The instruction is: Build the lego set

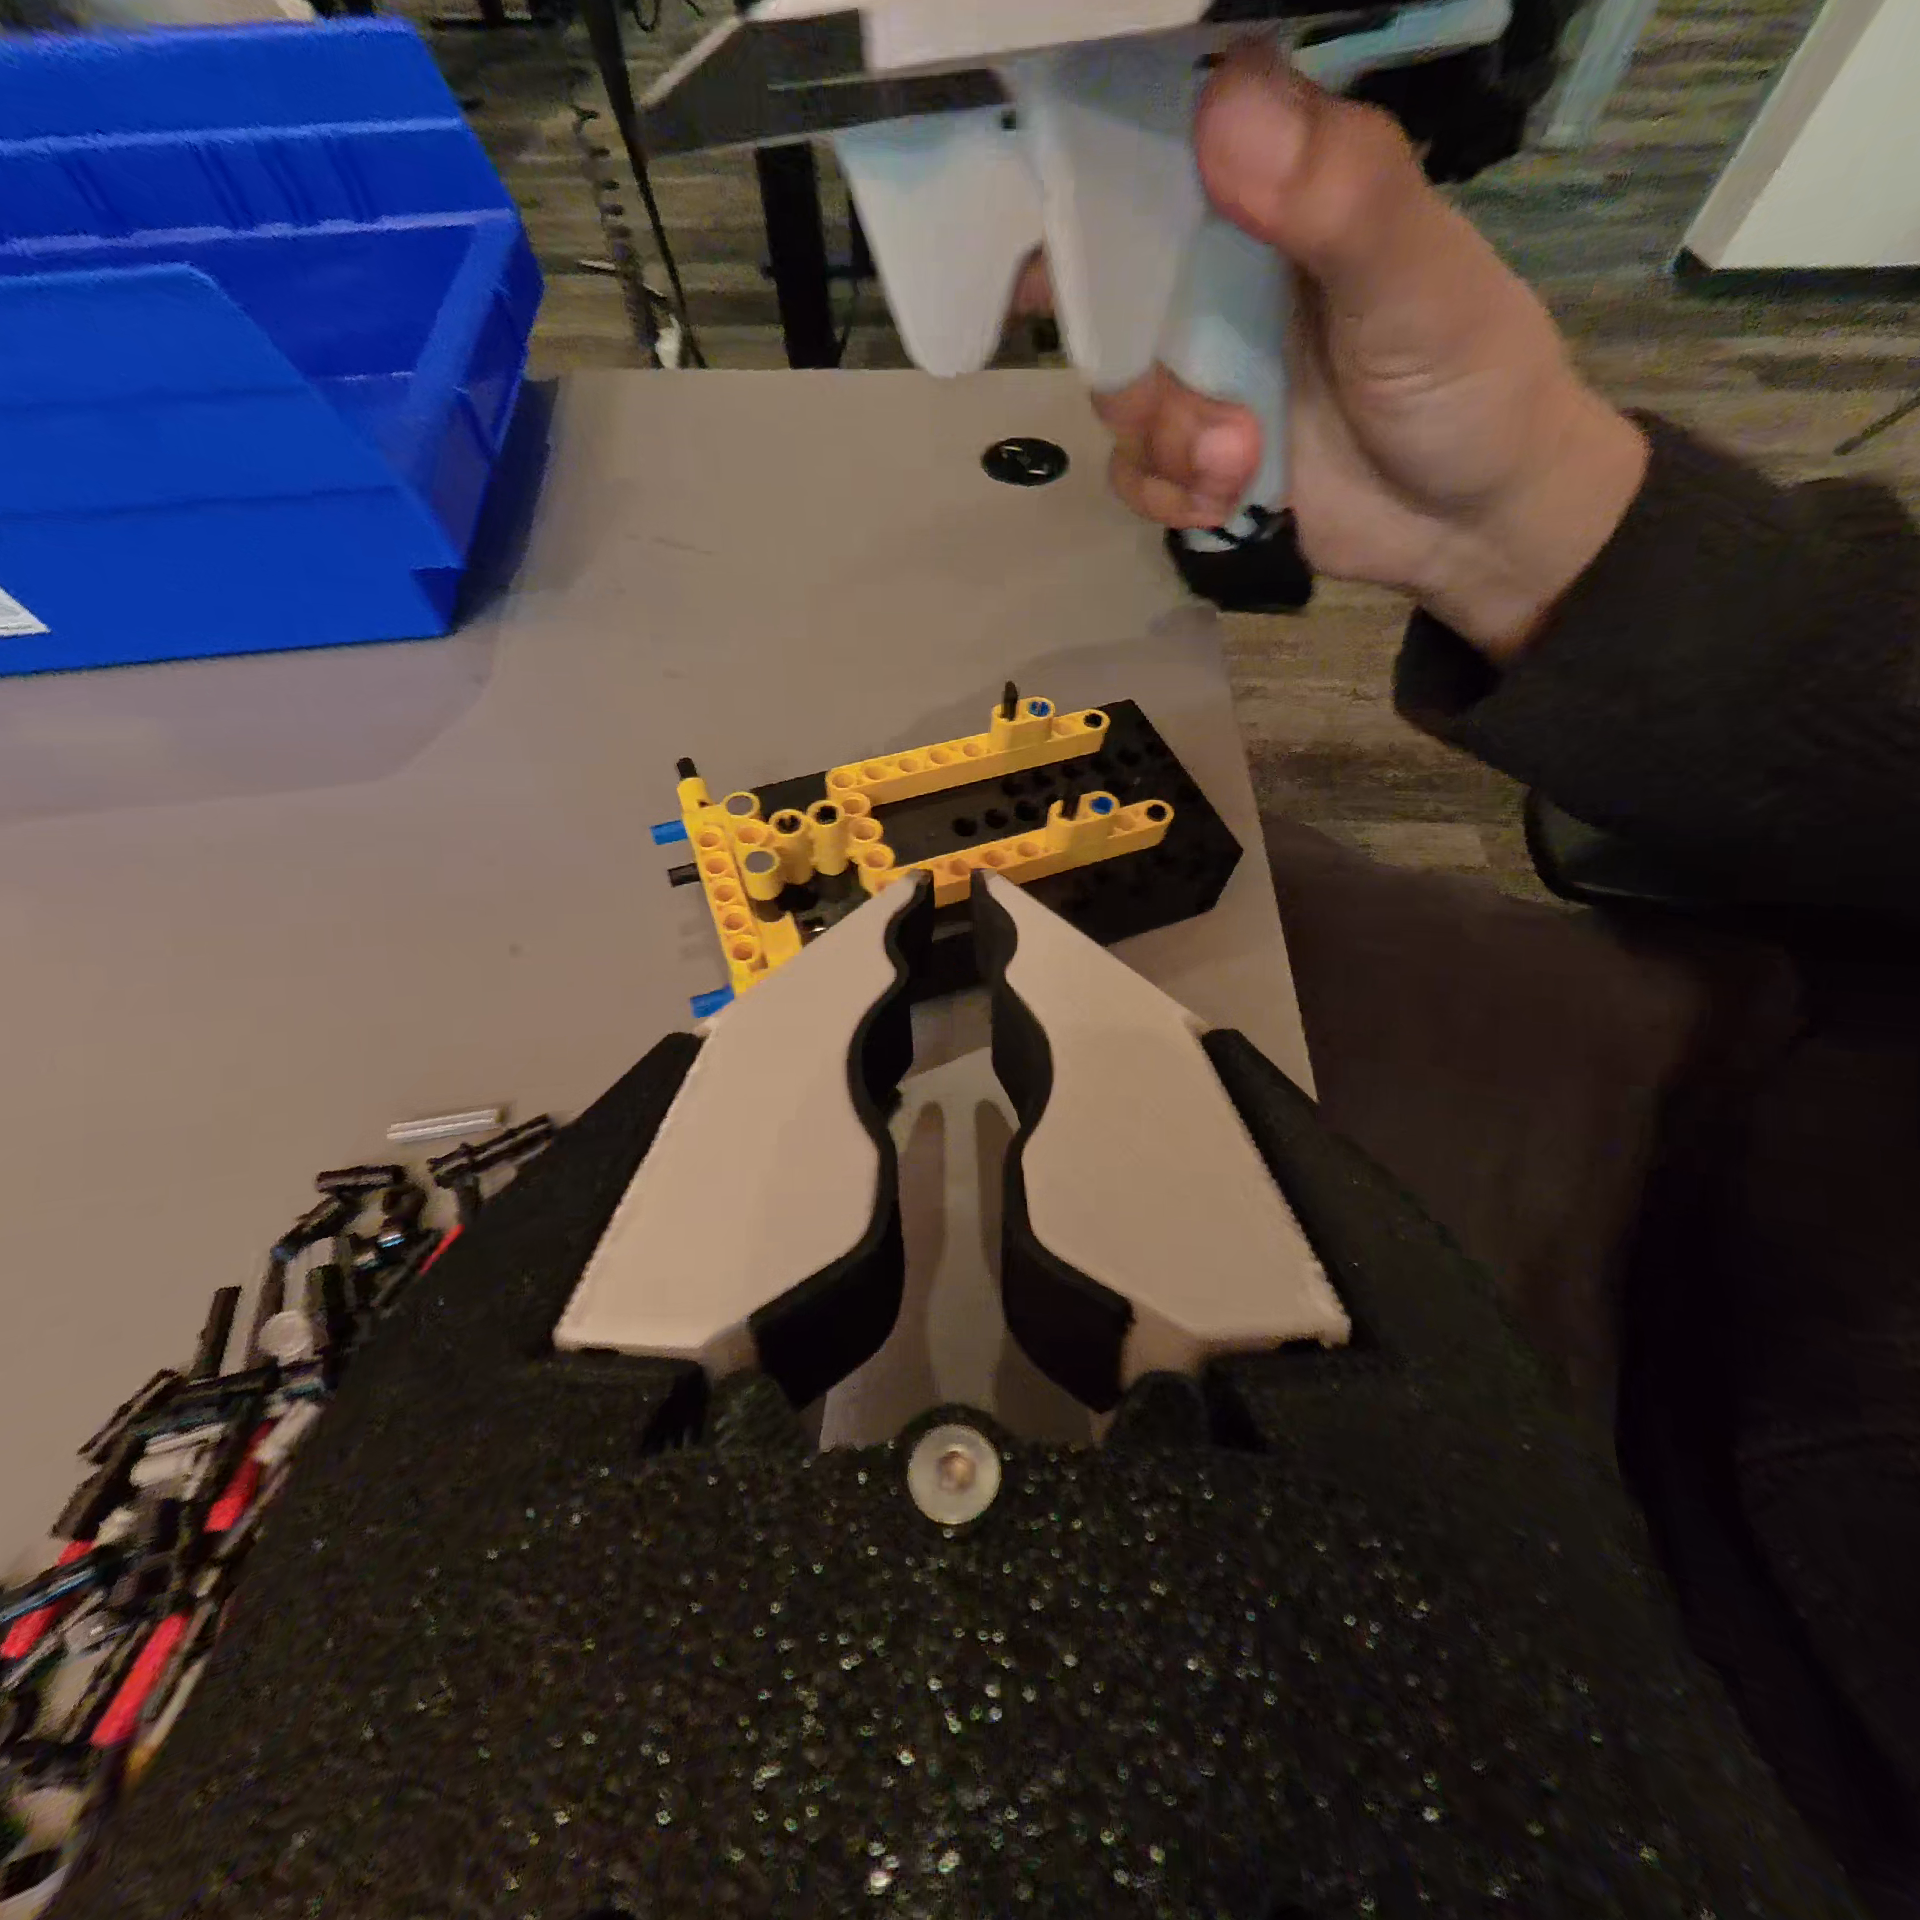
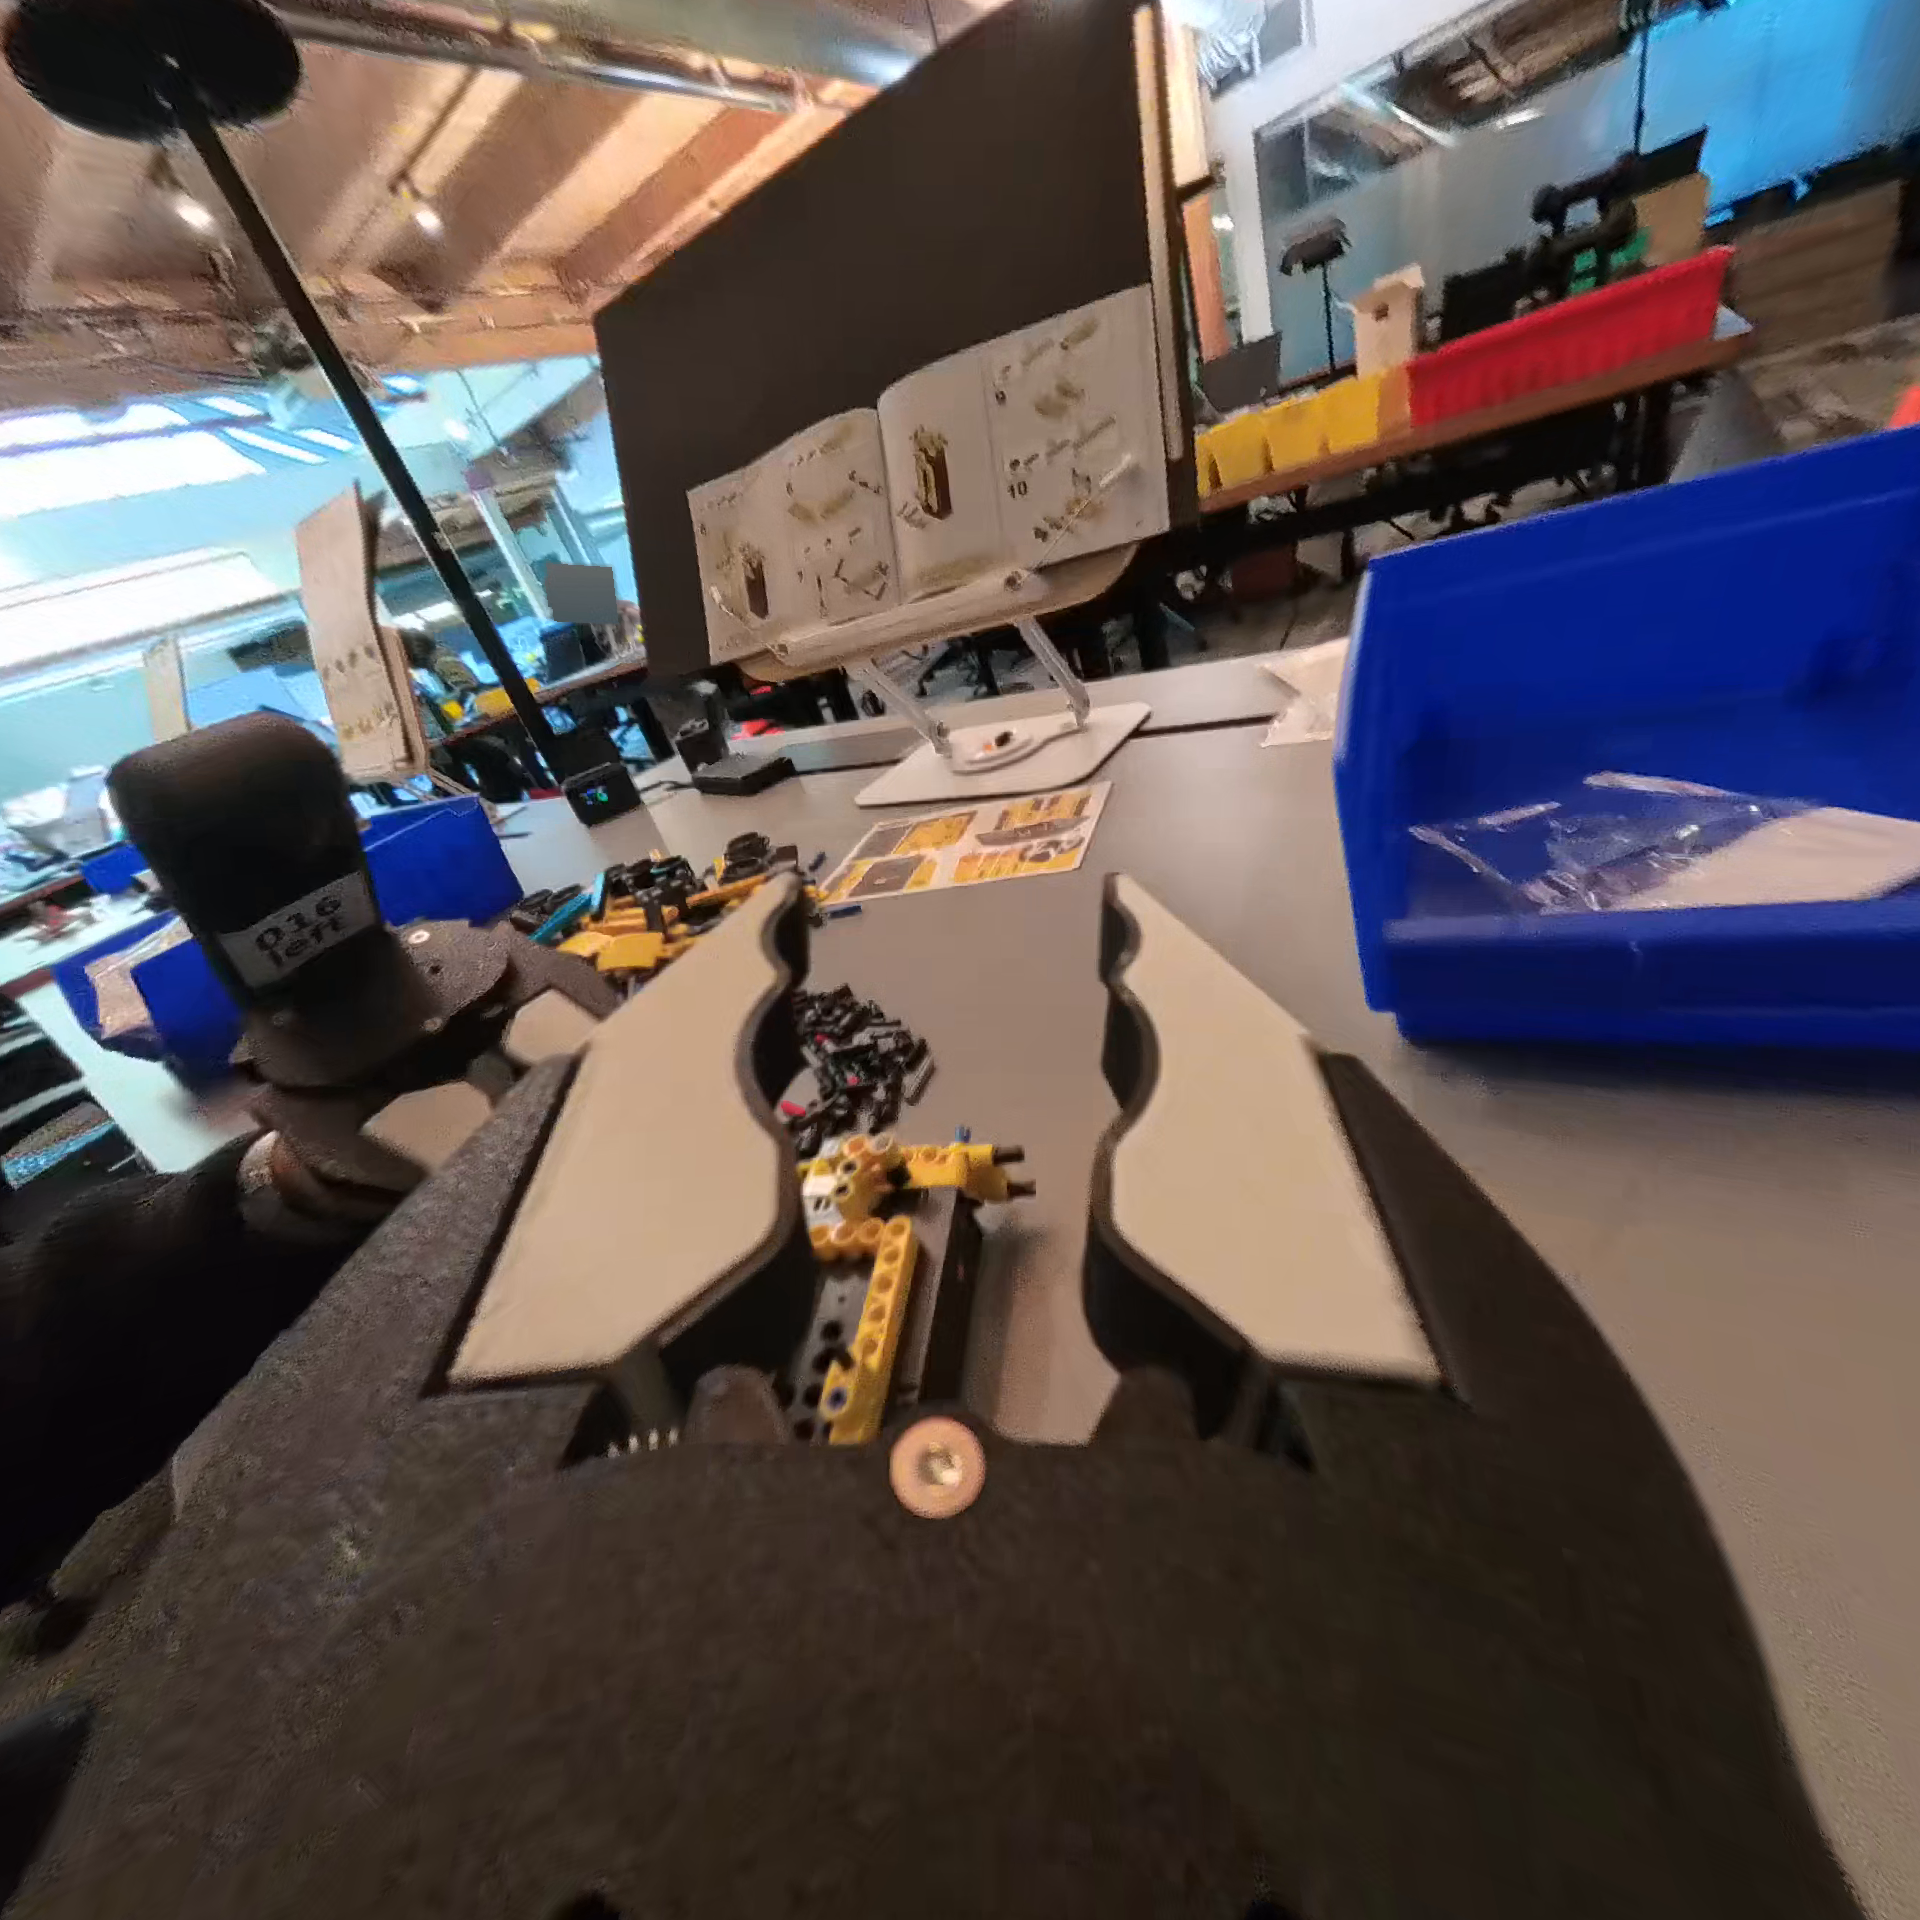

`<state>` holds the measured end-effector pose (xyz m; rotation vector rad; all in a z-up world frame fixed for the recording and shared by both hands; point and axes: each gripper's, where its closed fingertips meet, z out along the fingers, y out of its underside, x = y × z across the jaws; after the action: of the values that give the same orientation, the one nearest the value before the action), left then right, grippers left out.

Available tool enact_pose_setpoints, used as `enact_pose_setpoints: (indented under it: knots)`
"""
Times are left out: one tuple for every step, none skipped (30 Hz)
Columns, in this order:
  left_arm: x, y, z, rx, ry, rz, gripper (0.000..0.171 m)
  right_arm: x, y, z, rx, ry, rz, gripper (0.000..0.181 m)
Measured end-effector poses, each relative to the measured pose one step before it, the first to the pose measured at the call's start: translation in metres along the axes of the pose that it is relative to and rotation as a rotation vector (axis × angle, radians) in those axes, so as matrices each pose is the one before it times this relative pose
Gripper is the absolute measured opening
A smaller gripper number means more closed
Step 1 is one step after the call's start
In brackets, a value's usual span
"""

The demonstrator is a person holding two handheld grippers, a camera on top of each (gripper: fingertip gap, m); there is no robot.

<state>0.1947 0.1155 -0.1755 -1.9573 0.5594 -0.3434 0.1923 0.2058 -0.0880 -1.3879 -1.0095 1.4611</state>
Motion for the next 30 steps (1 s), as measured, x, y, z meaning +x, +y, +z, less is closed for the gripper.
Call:
enact_pose_setpoints:
  knots:
    - [0.00273, 0.00068, 0.00070, -0.00473, 0.0153, -0.0165, 0.006, 0.00364, 0.00292, 0.00502, -0.0001, 0.0069, -0.0101, 0.051]
    - [0.00245, 0.00089, 0.00043, -0.00651, 0.0142, -0.0122, 0.006, 0.00424, 0.00730, 0.00379, -0.0232, 0.0153, -0.0214, 0.049]
    - [0.00160, 0.00096, 0.00011, -0.00540, 0.0057, -0.0062, 0.006, 0.00404, 0.00908, 0.00187, -0.0353, 0.0169, -0.0266, 0.048]
    - [0.00048, 0.00102, 0.00006, -0.00527, -0.0048, -0.0003, 0.006, 0.00492, 0.00845, -0.00014, -0.0314, 0.0267, -0.0257, 0.046]
    - [-0.00020, 0.00104, 0.00019, -0.00704, -0.0120, 0.0054, 0.007, 0.00549, 0.00723, -0.00157, -0.0259, 0.0312, -0.0087, 0.039]
    - [-0.00074, 0.00133, 0.00030, -0.00961, -0.0188, 0.0069, 0.007, 0.00579, 0.00674, -0.00209, -0.0339, 0.0274, 0.0309, 0.020]
    - [-0.00148, 0.00131, 0.00055, -0.00681, -0.0232, 0.0014, 0.008, 0.00018, 0.00269, -0.00198, -0.0187, -0.0131, 0.0417, 0.005]
    - [-0.00122, 0.00127, 0.00049, -0.00624, -0.0180, -0.0023, 0.010, -0.00146, 0.00104, -0.00188, -0.0091, -0.0206, 0.0263, 0.000]
    - [-0.00096, 0.00130, 0.00046, -0.00871, -0.0116, -0.0034, 0.011, 0.00298, 0.00191, -0.00141, -0.0114, 0.0141, -0.0019, 0.000]
    - [-0.00128, 0.00138, 0.00024, -0.00822, -0.0074, -0.0074, 0.012, 0.00571, 0.00347, -0.00082, -0.0185, 0.0364, -0.0227, 0.000]
    - [-0.00198, 0.00208, 0.00021, -0.01166, -0.0078, -0.0148, 0.014, 0.00432, 0.00369, 0.00024, -0.0206, 0.0306, -0.0186, 0.000]
    - [-0.00201, 0.00278, 0.00029, -0.01611, -0.0057, -0.0182, 0.015, -0.00076, 0.00082, 0.00055, -0.0065, -0.0001, -0.0078, 0.000]
    - [-0.00260, 0.00268, 0.00072, -0.01610, -0.0064, -0.0201, 0.016, 0.00047, 0.00067, 0.00049, -0.0050, 0.0083, -0.0050, 0.000]
    - [-0.00206, 0.00176, 0.00050, -0.01083, -0.0003, -0.0202, 0.016, 0.00234, 0.00108, 0.00087, -0.0079, 0.0177, 0.0023, 0.000]
    - [-0.00331, 0.00182, -0.00008, -0.00977, -0.0083, -0.0231, 0.017, 0.00250, 0.00177, 0.00131, -0.0126, 0.0155, 0.0058, 0.000]
    - [-0.00541, 0.00335, 0.00078, -0.02023, -0.0230, -0.0214, 0.017, 0.00168, 0.00193, 0.00165, -0.0150, 0.0097, 0.0054, 0.000]
    - [-0.00229, 0.00320, 0.00113, -0.02087, -0.0059, -0.0132, 0.018, 0.00052, 0.00198, 0.00162, -0.0159, 0.0025, 0.0026, 0.000]
    - [-0.00014, 0.00288, 0.00125, -0.01910, 0.0034, -0.0068, 0.018, 0.00027, 0.00181, 0.00143, -0.0136, -0.0002, 0.0023, 0.000]
    - [0.00001, 0.00213, 0.00118, -0.01498, 0.0008, -0.0022, 0.018, -0.00020, 0.00090, 0.00082, -0.0078, -0.0045, 0.0038, 0.000]
    - [-0.00099, 0.00173, 0.00117, -0.01309, -0.0087, -0.0002, 0.018, 0.00006, 0.00023, 0.00010, -0.0014, -0.0034, 0.0043, 0.000]
    - [-0.00092, 0.00140, 0.00107, -0.01091, -0.0110, 0.0031, 0.018, 0.00028, -0.00036, -0.00032, 0.0026, -0.0008, 0.0028, 0.000]
    - [-0.00004, 0.00109, 0.00073, -0.00820, -0.0068, 0.0065, 0.018, -0.00021, -0.00040, -0.00030, 0.0035, -0.0031, 0.0013, 0.000]
    - [0.00080, 0.00067, 0.00051, -0.00550, -0.0020, 0.0092, 0.018, -0.00056, -0.00018, -0.00016, 0.0016, -0.0046, 0.0011, 0.000]
    - [0.00108, 0.00042, 0.00028, -0.00345, 0.0001, 0.0097, 0.018, 0.00016, 0.00019, 0.00013, -0.0022, -0.0011, 0.0020, 0.000]
    - [0.00091, 0.00037, 0.00041, -0.00299, -0.0007, 0.0085, 0.018, -0.00005, 0.00073, 0.00050, -0.0056, -0.0019, 0.0012, 0.000]
    - [0.00009, 0.00052, 0.00048, -0.00462, -0.0022, 0.0041, 0.018, -0.00033, 0.00103, 0.00085, -0.0084, -0.0020, 0.0004, 0.000]
    - [-0.00018, 0.00076, 0.00058, -0.00606, -0.0008, -0.0008, 0.018, 0.00036, 0.00141, 0.00112, -0.0111, 0.0018, 0.0007, 0.000]
    - [-0.00038, 0.00086, 0.00068, -0.00696, -0.0003, -0.0038, 0.018, 0.00056, 0.00172, 0.00136, -0.0139, 0.0051, 0.0000, 0.000]
    - [-0.00056, 0.00086, 0.00067, -0.00704, -0.0017, -0.0038, 0.018, 0.00107, 0.00180, 0.00153, -0.0151, 0.0095, -0.0007, 0.000]
    - [-0.00070, 0.00079, 0.00054, -0.00656, -0.0022, -0.0037, 0.019, 0.00146, 0.00184, 0.00157, -0.0152, 0.0138, -0.0025, 0.000]
